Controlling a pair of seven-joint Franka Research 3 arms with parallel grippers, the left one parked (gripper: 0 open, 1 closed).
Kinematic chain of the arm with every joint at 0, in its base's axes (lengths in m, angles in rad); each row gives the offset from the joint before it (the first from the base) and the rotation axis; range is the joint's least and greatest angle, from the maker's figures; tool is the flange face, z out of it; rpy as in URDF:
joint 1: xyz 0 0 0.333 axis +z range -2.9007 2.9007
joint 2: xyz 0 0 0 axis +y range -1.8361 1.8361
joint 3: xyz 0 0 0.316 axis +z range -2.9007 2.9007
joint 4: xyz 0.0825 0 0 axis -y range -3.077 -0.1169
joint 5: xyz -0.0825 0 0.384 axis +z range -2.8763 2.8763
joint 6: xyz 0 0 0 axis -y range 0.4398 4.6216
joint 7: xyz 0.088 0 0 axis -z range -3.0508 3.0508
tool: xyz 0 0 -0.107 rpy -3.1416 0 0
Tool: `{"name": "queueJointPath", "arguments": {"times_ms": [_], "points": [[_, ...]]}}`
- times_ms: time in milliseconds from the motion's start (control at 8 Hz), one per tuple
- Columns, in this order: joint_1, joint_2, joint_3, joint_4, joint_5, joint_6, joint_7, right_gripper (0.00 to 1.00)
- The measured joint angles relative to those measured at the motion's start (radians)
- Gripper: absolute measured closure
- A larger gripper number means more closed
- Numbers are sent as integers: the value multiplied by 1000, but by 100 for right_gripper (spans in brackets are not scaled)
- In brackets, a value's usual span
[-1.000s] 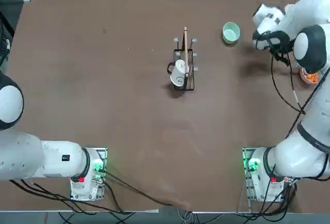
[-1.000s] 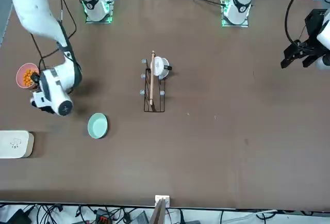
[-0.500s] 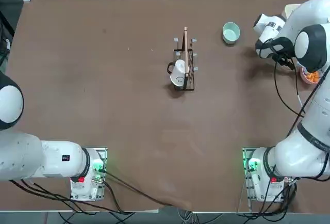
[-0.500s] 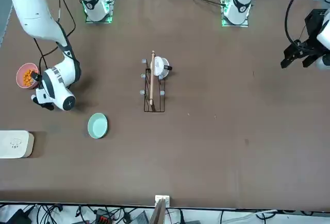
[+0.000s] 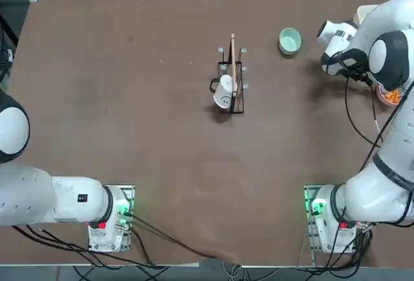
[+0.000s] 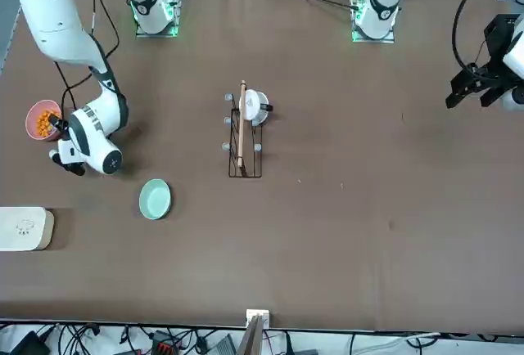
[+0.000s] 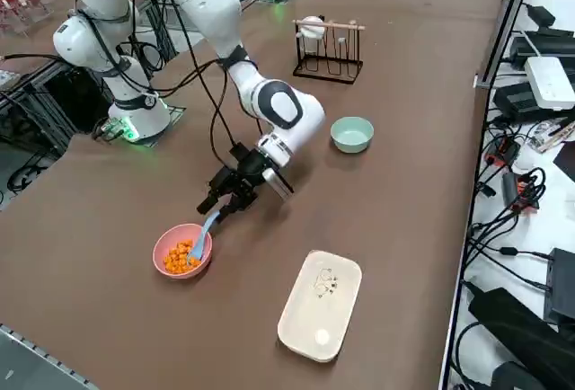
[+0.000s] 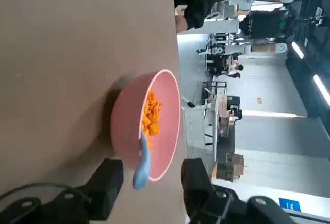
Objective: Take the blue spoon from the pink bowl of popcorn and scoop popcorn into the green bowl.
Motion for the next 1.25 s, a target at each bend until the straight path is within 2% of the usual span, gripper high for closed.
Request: {"name": "queueJointPath", "arguments": {"times_ms": [250,500,625,750,1000,1250], "points": [[-4,12,0,0,-20,1,46,35],[-6,27,0,-1,-25,2,67,50],[-6,28,0,0,-25,2,68,61],[-6,28,0,0,-25,2,69,82],[-6,28,0,0,-26,2,70,88],[-6,28,0,0,-26,0,70,88]]}}
